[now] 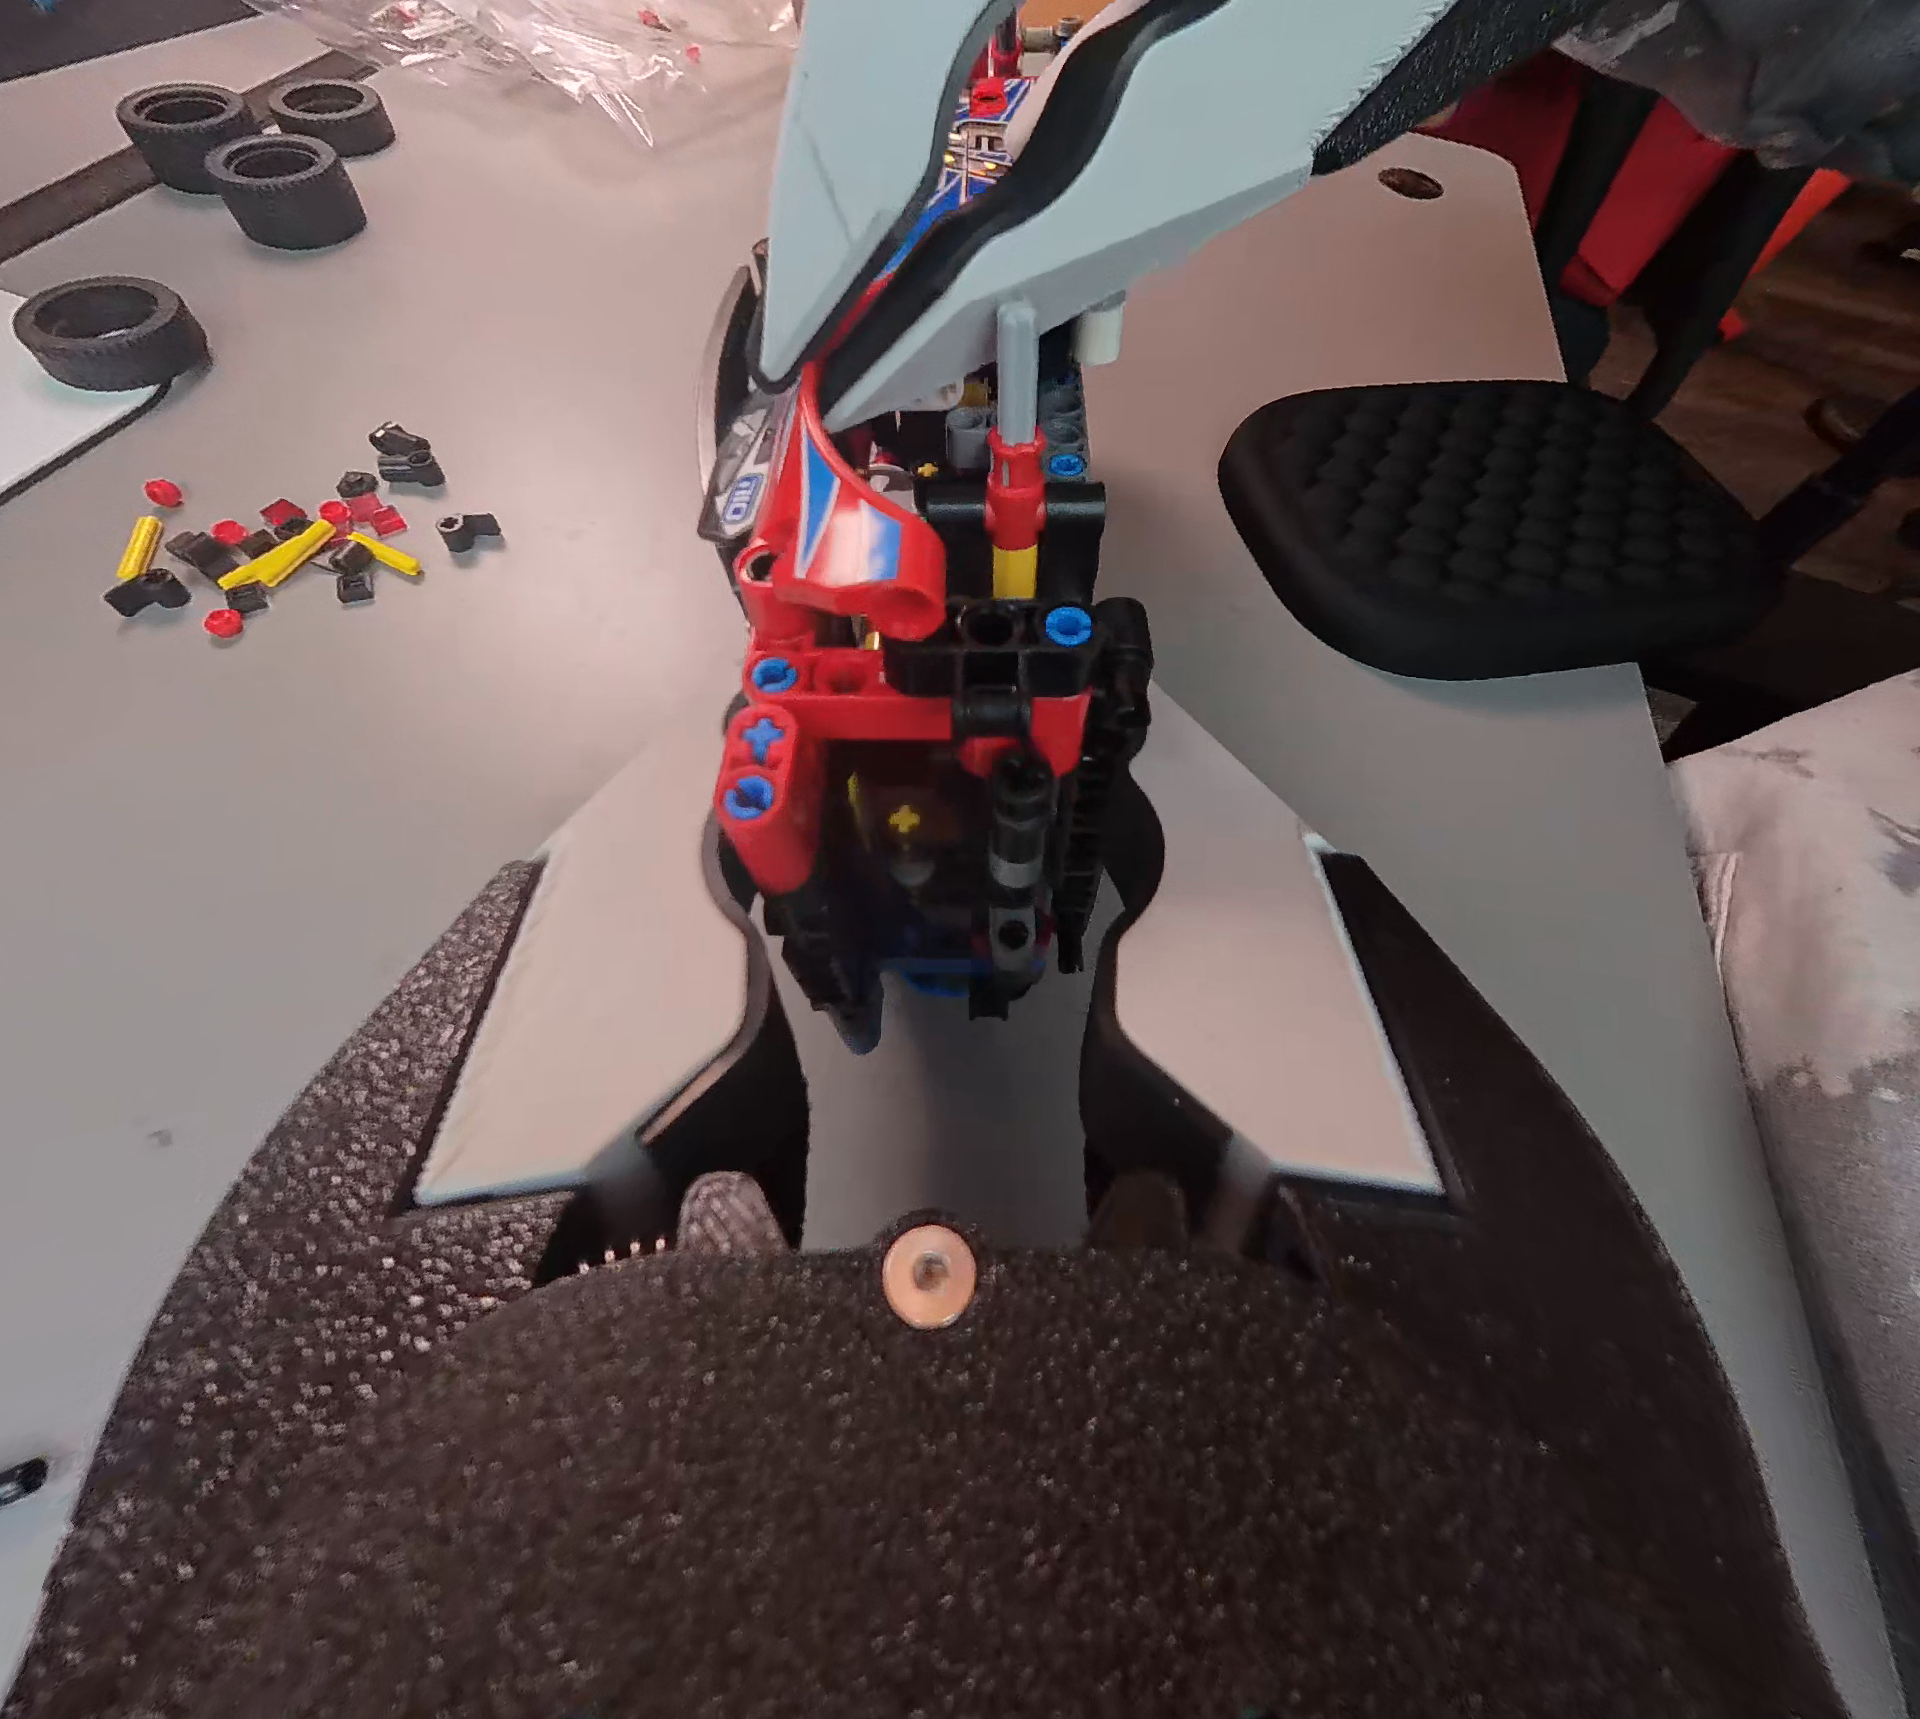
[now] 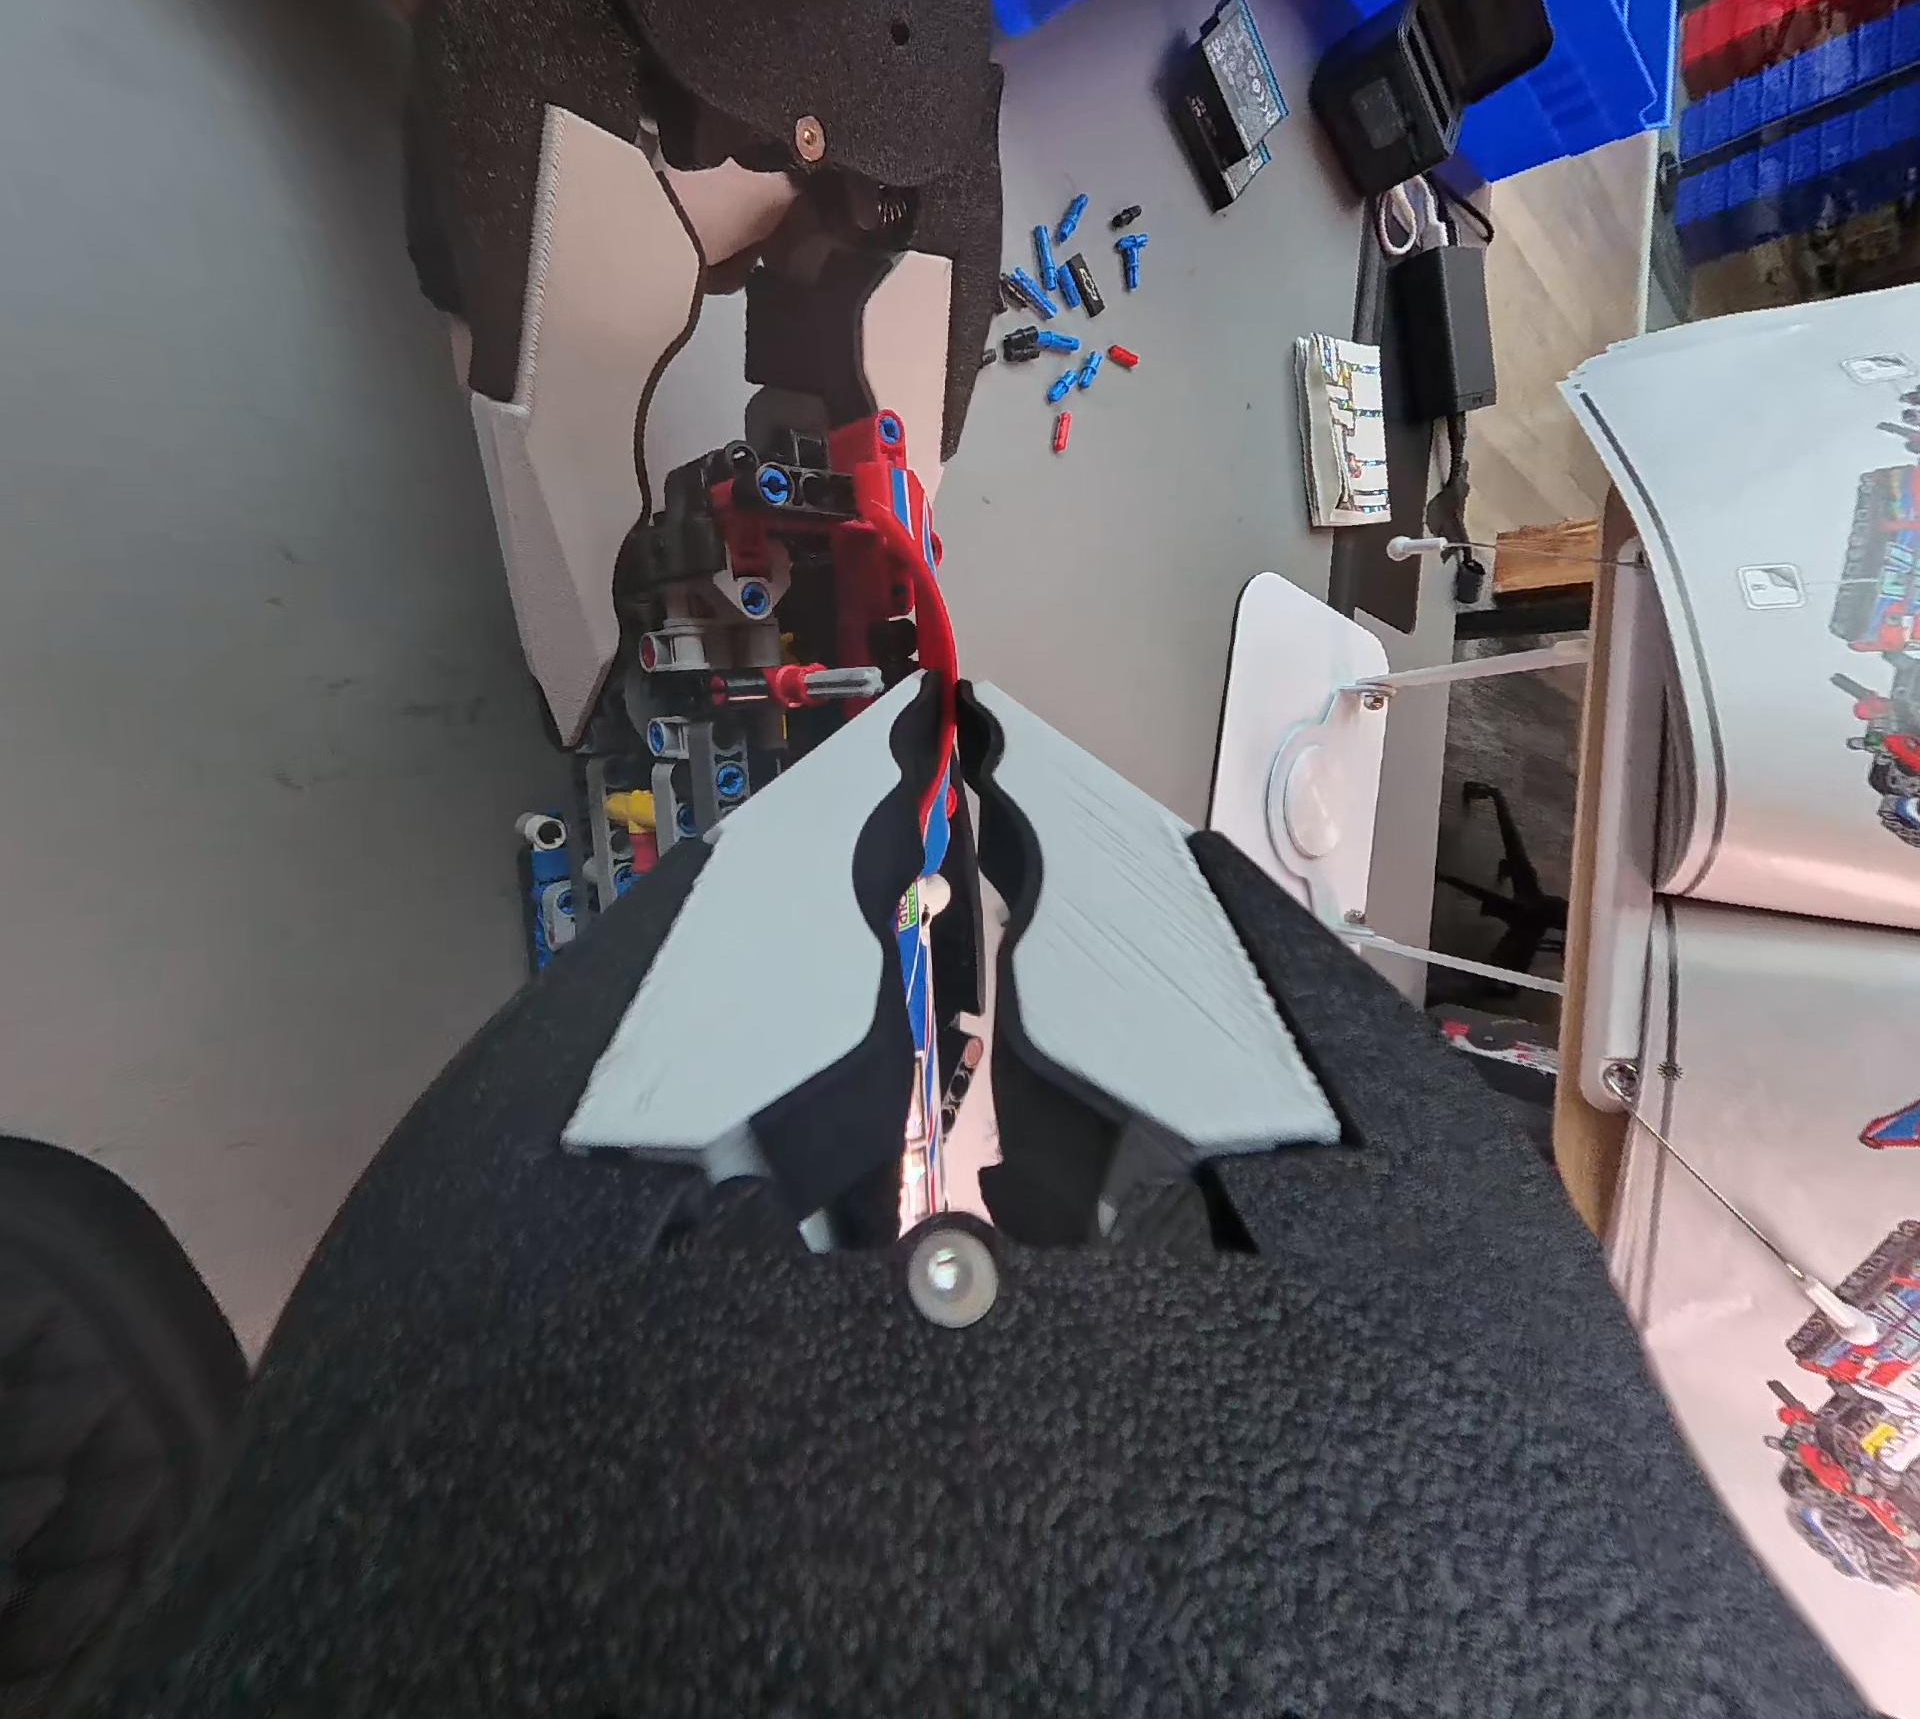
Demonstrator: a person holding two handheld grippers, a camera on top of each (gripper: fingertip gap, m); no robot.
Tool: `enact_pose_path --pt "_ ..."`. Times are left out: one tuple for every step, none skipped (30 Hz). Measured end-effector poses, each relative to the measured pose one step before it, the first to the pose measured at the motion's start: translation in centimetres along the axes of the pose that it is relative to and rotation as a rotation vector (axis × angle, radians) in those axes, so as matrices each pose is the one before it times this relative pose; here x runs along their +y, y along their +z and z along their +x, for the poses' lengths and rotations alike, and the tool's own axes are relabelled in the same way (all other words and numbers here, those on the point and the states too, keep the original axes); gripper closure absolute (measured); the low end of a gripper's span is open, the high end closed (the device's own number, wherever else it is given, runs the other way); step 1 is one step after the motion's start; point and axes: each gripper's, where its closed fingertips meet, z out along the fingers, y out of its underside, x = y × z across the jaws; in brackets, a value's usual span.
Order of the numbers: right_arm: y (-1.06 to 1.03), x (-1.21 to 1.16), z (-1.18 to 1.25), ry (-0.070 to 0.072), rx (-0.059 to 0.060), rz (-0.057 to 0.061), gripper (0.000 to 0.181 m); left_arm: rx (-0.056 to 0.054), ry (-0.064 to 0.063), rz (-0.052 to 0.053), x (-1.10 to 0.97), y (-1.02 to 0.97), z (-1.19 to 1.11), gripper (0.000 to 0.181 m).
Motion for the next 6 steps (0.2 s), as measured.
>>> enact_pose_path --pt "-0.01 0.051 0.019 0.0116 -0.0018 0.0023 0.18 -0.0021 -0.0004 0.004 -0.028 0.04 -0.016 0.12" --pt "-0.052 0.026 -0.009 0.0019 -0.0017 0.0004 0.18 -0.0001 0.0005 0.0011 -0.014 0.031 0.002 0.12" --pt "-0.036 0.018 -0.009 0.0046 -0.0023 -0.0005 0.18 0.0022 0.0008 0.0016 -0.019 0.028 0.025 0.121" --pt "-0.021 0.006 -0.013 0.0045 -0.0035 0.0024 0.18 0.0003 0.0004 0.0023 -0.009 0.018 0.021 0.121" --pt "-0.023 0.029 0.008 0.0084 -0.0046 0.0017 0.18 0.0008 -0.0007 0.0015 -0.003 0.018 0.013 0.121" --pt "-0.005 0.054 0.013 -0.0031 -0.0015 -0.0018 0.18 0.0003 -0.0018 0.0004 -0.014 0.016 -0.01 0.121"
